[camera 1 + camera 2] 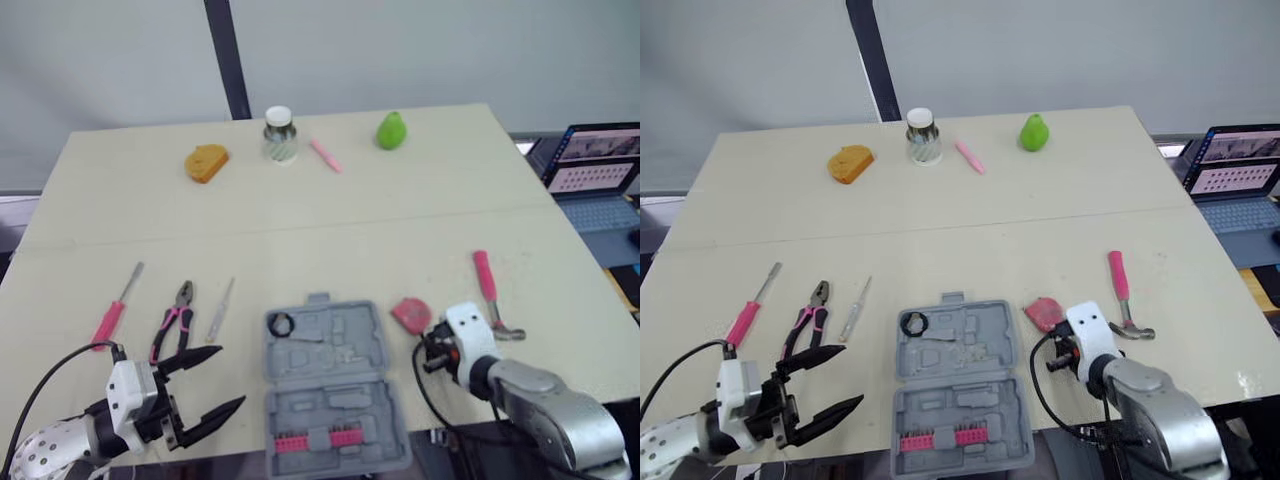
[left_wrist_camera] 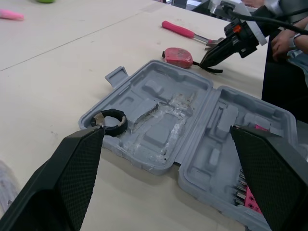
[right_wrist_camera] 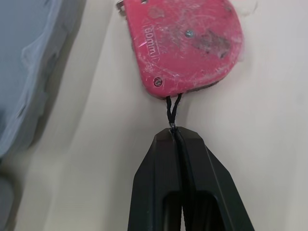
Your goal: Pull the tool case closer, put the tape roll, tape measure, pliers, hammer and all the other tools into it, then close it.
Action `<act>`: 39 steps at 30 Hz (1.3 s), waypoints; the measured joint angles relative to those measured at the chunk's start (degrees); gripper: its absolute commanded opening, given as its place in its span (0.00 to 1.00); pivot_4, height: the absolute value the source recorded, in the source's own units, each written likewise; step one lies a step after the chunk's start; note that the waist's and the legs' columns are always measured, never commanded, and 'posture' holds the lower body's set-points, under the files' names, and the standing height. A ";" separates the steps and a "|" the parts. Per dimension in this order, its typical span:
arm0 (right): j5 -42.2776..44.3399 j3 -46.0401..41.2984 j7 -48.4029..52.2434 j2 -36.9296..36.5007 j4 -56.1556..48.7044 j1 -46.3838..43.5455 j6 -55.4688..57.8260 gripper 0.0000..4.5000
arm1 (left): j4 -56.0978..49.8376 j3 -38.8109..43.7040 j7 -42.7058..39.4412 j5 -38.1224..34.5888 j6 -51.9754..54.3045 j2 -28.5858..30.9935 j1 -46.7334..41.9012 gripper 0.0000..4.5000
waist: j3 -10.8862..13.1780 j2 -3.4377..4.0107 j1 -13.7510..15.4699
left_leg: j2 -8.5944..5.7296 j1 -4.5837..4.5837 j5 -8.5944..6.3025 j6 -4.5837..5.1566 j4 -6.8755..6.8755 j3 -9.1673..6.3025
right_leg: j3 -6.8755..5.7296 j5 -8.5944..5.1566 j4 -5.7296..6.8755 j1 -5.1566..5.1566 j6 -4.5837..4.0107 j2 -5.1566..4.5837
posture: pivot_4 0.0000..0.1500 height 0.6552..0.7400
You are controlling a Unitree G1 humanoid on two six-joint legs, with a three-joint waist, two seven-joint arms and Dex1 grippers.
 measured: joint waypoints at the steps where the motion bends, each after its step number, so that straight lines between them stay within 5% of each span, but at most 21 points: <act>1: 0.67 -0.27 0.45 -0.74 -1.57 1.52 0.89 0.01 | 0.06 -0.31 -0.23 0.00 0.03 0.10 -0.40 1.00 | 0.00 0.00 0.00 | 0.00 0.00 0.00 0.00 -0.01 0.00 | 0.00 0.00 0.00 0.00 0.00 0.00 | 1.00 0.95; 11: 7.71 -4.64 4.80 -4.27 -11.77 12.54 7.81 0.01 | 2.42 -2.70 -2.15 0.00 0.28 0.97 -3.02 1.00 | -0.02 -0.03 0.33 | -0.01 0.00 0.00 0.02 0.02 0.00 | -0.02 0.00 -0.04 0.05 0.00 0.01 | 1.00 0.95; 26: 11.69 -5.15 5.65 -4.94 -14.50 13.17 11.49 0.01 | 2.43 -2.74 -3.86 -0.04 0.30 1.49 -2.79 1.00 | -0.03 -0.02 1.20 | -0.01 0.01 0.00 0.02 0.03 0.01 | -0.02 0.00 -0.09 0.06 0.00 0.00 | 1.00 0.95; 30: 11.79 -5.68 5.66 -5.26 -14.42 12.80 11.76 0.28 | 2.42 -2.72 -3.94 -0.04 0.29 1.49 -2.37 1.00 | -0.03 -0.02 1.26 | 0.00 0.01 0.00 0.02 0.03 0.00 | -0.02 0.00 -0.09 0.06 0.00 0.00 | 1.00 0.95; 36: 14.91 -9.88 8.44 -8.13 -14.36 13.12 14.42 0.94 | 2.42 -2.45 -5.64 -0.61 0.31 2.52 -0.69 1.00 | -0.03 -0.02 1.28 | -0.01 0.00 -0.01 0.02 0.03 0.01 | -0.04 0.00 -0.10 0.07 0.00 0.00 | 1.00 0.95; 39: 17.87 -13.80 13.06 -12.80 -14.28 14.75 14.81 1.00 | 2.46 -1.91 -7.68 -1.01 0.01 3.39 -0.35 1.00 | -0.03 -0.01 1.33 | -0.01 0.00 -0.03 0.07 0.05 0.02 | -0.07 0.00 -0.15 0.12 0.00 0.00 | 1.00 0.95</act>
